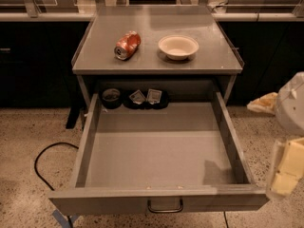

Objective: Close top drawer

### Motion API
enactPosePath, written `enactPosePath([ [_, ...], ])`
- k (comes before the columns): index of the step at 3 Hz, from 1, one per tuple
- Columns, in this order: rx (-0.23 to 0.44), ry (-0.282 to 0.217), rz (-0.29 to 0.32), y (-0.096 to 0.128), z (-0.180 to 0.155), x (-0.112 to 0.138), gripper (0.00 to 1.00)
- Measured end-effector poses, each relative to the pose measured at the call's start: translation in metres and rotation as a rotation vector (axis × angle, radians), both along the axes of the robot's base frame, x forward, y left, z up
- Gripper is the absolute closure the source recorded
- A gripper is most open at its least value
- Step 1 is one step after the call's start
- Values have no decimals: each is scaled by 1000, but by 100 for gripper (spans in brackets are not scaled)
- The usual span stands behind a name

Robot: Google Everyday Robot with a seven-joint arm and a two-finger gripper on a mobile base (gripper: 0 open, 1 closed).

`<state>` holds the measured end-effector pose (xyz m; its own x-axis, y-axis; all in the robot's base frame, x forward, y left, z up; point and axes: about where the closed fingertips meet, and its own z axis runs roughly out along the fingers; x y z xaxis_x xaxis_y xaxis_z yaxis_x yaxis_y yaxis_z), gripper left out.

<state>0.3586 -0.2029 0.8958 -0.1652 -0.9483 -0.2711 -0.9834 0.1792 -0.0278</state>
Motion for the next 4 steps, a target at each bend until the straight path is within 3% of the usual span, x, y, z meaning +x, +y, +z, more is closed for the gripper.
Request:
enactPosePath([
  [2, 7, 121, 151, 10, -50, -55, 0],
  [3, 15, 151, 218, 13, -59, -64, 0],
  [4, 13, 147, 211, 14, -60, -63, 0],
])
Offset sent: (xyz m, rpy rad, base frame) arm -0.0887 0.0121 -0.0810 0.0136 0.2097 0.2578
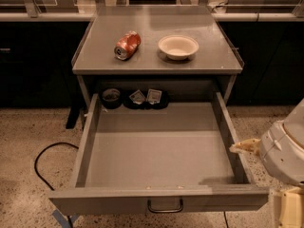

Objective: Close top drawer

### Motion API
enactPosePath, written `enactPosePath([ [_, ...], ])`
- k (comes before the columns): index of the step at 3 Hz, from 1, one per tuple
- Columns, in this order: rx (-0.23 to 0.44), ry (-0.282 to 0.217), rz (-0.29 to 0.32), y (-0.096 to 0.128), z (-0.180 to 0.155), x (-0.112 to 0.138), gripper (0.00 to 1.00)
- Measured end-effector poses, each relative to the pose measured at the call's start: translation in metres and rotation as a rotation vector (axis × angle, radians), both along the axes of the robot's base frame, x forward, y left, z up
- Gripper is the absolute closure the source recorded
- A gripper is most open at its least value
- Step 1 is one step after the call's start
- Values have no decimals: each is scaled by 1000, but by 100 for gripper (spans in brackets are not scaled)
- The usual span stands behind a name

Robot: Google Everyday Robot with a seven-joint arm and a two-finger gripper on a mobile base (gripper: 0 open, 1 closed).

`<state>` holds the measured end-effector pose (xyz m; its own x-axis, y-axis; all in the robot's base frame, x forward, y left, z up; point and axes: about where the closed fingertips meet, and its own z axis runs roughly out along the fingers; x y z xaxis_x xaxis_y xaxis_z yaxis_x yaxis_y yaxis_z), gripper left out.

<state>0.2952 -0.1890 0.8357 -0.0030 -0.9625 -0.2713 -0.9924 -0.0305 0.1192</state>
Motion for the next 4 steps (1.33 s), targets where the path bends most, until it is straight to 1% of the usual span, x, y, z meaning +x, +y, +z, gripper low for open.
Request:
enactPosePath([
  [1, -2, 53, -62, -6, -20, -15, 0],
  [2, 15, 162, -105, -17, -60, -51, 0],
  [3, 91, 272, -108, -21, -99, -86, 0],
  [4, 164, 340, -42, -8, -126, -105, 0],
])
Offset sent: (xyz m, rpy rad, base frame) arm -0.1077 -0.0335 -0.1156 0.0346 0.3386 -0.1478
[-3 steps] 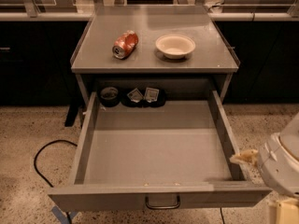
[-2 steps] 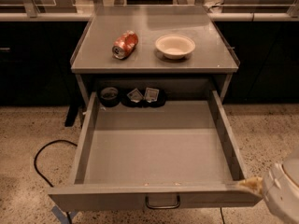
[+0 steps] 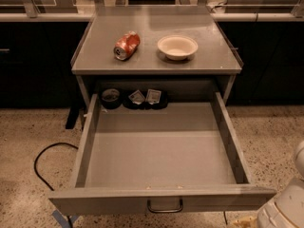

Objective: Close top drawer

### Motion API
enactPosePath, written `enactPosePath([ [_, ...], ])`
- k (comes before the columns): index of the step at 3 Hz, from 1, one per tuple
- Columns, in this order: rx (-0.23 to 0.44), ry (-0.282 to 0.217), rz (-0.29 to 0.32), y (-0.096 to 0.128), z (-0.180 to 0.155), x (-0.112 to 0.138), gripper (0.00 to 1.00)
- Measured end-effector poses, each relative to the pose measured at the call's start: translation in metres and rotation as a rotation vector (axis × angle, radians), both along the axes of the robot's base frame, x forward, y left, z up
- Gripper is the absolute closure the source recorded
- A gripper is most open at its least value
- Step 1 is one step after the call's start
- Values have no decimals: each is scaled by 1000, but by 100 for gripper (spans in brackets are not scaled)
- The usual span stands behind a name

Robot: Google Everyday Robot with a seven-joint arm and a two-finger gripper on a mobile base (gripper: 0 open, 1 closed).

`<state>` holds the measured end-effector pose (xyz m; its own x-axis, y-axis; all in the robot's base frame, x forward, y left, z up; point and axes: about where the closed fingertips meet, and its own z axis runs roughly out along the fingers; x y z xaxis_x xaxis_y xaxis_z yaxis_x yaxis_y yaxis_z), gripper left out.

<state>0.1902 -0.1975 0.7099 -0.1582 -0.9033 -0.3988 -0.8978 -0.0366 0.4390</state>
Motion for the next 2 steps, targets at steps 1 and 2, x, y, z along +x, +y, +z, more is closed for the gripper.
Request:
enactPosePath([
  [1, 47, 13, 98, 23, -16, 0, 0],
  [2, 63, 2, 172, 41, -25, 14, 0],
])
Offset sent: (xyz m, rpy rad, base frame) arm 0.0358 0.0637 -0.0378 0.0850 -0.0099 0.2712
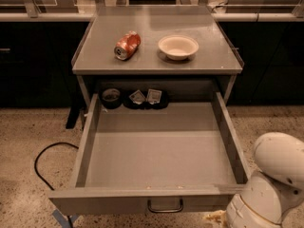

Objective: Close top drawer

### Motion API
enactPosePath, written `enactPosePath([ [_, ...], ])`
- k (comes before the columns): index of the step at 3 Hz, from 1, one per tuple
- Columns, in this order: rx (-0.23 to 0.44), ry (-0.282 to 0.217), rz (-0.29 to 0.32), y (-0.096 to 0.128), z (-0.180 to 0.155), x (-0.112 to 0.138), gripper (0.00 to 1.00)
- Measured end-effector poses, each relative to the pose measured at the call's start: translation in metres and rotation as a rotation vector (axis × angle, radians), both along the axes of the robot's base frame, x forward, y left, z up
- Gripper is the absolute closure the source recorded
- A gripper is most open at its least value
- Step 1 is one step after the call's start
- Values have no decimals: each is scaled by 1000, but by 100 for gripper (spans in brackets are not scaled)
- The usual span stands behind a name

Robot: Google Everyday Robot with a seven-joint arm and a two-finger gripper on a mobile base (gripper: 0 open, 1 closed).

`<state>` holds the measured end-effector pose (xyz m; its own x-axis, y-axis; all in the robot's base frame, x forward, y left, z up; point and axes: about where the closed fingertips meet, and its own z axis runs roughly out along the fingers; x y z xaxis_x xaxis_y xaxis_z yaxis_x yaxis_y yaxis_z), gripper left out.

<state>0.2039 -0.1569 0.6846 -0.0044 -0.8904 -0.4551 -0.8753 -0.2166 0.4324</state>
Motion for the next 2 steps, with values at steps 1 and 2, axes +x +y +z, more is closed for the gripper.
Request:
enactPosePath([
  [1, 2, -27, 79, 21, -13, 24, 0],
  [2, -6, -38, 71, 20, -15, 32, 0],
])
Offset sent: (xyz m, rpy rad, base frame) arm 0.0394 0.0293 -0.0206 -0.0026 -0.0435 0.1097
